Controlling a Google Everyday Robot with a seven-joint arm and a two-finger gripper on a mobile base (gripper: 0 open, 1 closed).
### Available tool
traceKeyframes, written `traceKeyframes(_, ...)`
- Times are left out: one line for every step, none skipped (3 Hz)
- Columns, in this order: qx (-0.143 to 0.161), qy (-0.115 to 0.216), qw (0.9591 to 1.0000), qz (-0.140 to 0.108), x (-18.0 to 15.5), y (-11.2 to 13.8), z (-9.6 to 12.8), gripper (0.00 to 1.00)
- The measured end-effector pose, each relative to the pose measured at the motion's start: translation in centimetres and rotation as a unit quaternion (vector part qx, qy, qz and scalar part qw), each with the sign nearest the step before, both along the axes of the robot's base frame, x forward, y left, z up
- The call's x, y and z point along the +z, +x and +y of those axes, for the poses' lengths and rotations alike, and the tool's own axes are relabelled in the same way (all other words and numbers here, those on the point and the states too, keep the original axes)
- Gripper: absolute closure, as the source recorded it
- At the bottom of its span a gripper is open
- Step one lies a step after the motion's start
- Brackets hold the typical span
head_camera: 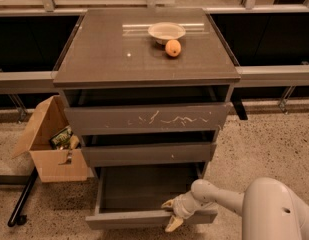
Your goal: Open bottom drawer
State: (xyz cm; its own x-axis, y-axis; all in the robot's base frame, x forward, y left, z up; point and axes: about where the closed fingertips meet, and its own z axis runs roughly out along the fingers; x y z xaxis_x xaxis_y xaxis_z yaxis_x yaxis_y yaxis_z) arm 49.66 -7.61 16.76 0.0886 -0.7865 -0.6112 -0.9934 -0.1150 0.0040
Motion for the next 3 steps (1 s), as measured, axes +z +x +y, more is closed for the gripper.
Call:
traceKeyframes(0.000,0.000,1.0000,0.000,0.0,0.0,0.0,0.00)
traceKeyframes(0.026,0.022,0.9994,-0.004,1.6,-0.6,-0.1,0.00)
traceKeyframes(0.067,0.060,0.9953,-0.037,6.2,-1.4,-0.5,0.00)
